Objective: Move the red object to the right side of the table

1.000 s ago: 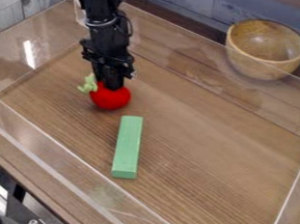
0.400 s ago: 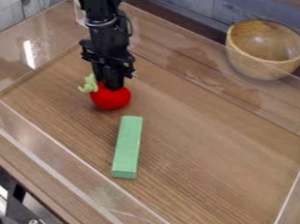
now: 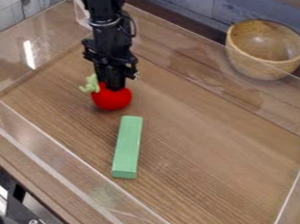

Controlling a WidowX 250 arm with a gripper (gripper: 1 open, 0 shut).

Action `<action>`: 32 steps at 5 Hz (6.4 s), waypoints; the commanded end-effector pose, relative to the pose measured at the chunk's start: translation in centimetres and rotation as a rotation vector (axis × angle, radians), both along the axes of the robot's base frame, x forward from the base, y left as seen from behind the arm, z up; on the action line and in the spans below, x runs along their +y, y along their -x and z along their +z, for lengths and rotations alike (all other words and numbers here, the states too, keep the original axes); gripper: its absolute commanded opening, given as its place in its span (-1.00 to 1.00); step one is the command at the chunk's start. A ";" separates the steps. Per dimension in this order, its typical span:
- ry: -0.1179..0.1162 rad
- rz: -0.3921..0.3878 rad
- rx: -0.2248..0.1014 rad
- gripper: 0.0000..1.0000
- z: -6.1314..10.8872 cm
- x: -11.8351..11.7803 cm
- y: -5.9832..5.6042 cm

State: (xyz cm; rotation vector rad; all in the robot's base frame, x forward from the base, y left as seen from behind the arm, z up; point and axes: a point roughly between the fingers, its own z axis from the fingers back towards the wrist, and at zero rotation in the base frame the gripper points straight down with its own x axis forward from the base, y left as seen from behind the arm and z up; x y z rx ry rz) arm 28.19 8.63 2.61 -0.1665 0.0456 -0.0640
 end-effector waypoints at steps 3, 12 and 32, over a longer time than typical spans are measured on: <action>0.034 -0.050 0.002 -1.00 1.0 -3.1 -0.7; 0.099 -0.154 -0.004 -1.00 4.2 -9.0 -1.2; 0.095 -0.038 0.149 -1.00 1.9 -21.6 -6.0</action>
